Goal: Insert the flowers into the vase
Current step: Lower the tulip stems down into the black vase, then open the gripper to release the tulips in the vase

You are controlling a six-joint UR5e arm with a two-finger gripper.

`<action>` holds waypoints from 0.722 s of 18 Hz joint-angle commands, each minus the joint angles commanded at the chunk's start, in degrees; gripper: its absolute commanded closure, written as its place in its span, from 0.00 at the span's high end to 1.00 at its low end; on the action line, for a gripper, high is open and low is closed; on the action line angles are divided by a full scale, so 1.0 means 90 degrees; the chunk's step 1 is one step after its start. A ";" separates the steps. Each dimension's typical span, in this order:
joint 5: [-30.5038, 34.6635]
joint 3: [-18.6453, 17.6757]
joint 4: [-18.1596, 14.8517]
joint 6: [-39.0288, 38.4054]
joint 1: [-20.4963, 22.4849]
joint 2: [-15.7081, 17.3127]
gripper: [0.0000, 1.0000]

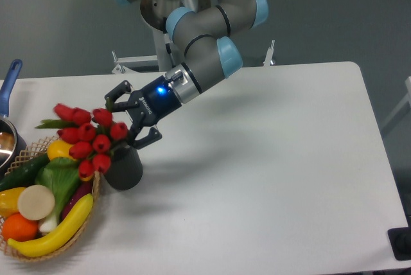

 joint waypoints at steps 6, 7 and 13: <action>0.0000 -0.0088 -0.0010 -0.0088 0.0361 0.0566 1.00; 0.0000 -0.0098 -0.0020 -0.0088 0.0439 0.0692 1.00; 0.0437 -0.0117 -0.0029 -0.0078 0.1249 0.1357 1.00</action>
